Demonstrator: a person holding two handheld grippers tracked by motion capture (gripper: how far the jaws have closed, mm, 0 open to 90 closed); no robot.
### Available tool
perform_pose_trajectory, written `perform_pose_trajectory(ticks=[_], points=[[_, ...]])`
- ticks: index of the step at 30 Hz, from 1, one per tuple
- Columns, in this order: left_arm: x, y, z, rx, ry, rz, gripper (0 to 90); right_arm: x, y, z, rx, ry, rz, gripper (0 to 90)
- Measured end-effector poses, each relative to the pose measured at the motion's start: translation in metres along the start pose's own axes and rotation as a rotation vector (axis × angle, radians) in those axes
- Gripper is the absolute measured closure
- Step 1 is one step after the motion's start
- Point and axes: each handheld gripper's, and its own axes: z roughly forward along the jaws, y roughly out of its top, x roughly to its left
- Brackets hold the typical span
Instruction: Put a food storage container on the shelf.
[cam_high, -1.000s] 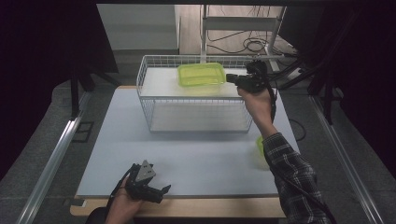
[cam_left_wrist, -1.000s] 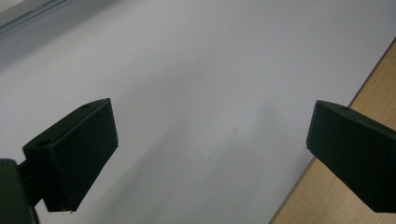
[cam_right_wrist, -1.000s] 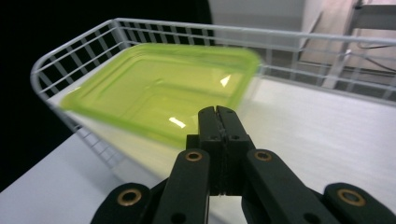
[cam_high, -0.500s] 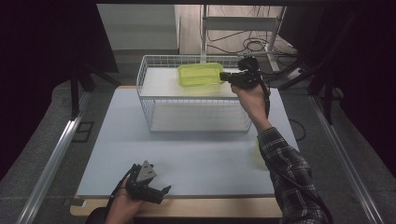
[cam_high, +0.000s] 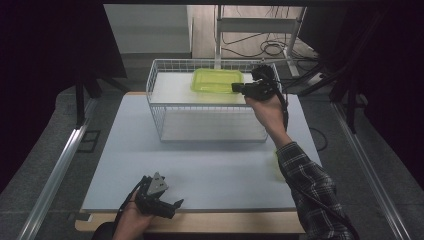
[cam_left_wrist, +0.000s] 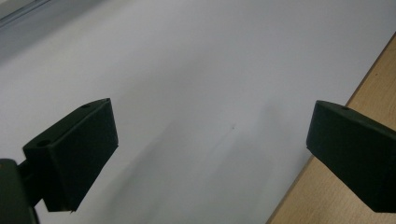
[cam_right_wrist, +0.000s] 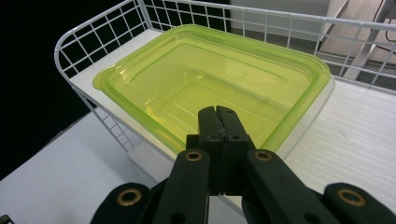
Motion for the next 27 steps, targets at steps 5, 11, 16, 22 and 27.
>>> perform_pose_trajectory(ticks=[5,11,16,22,27], points=[[0.0,0.0,0.0,0.001,0.0,0.001,2.0,-0.002,-0.001,0.001,-0.002,-0.009,0.004,89.2],[0.0,0.0,0.0,0.003,-0.001,0.0,2.0,-0.002,0.002,-0.007,-0.024,0.003,0.01,89.2],[-0.001,0.0,0.001,0.006,0.0,0.002,2.0,0.005,0.0,-0.018,-0.031,0.034,0.004,89.2],[-0.001,0.0,0.001,0.013,0.002,0.007,2.0,0.011,-0.012,-0.02,-0.009,0.055,-0.011,89.2],[-0.001,0.0,0.001,0.012,0.002,0.005,2.0,0.005,-0.016,-0.014,-0.002,0.046,0.001,89.2]])
